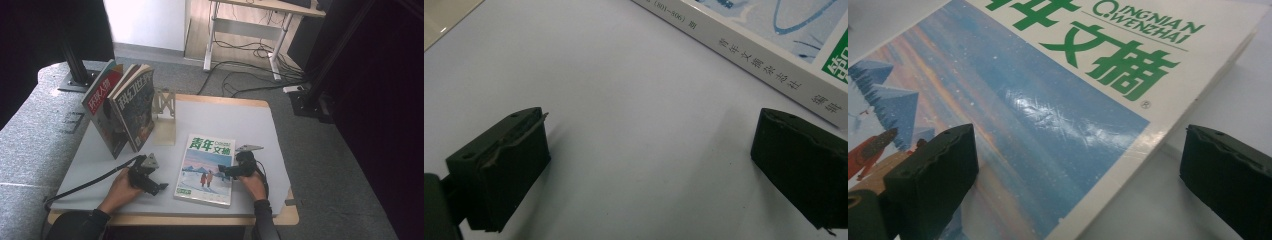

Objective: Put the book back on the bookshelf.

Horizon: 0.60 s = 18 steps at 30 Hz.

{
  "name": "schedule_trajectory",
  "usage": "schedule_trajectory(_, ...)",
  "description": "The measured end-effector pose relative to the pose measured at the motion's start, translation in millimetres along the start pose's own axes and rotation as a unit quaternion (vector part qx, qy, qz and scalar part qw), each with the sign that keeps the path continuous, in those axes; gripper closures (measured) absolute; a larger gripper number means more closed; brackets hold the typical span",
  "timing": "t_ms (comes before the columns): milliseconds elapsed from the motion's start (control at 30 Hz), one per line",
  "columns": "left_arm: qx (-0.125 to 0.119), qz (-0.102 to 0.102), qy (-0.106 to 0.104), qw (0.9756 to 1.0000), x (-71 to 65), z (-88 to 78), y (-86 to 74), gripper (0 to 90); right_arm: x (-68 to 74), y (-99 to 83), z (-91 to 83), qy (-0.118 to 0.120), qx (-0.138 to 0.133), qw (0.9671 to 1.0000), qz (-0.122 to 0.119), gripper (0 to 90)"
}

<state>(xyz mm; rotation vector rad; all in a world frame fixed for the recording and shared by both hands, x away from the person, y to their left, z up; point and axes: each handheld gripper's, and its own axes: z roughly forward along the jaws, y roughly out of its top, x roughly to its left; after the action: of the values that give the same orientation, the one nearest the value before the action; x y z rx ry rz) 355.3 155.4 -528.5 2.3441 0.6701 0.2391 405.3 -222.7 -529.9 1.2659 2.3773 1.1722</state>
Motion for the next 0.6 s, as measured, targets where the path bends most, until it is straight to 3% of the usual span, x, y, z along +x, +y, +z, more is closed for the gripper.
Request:
schedule_trajectory(333,0.000,0.000,0.000,1.0000,-0.1,0.1,0.0,1.7,3.3,2.5,2.4,0.000,0.008,0.9999,0.010,2.9)
schedule_trajectory(600,0.001,0.001,0.000,1.0000,0.1,0.0,0.0,1.7,5.2,4.6,-1.5,0.003,0.010,0.9999,-0.012,7.5)
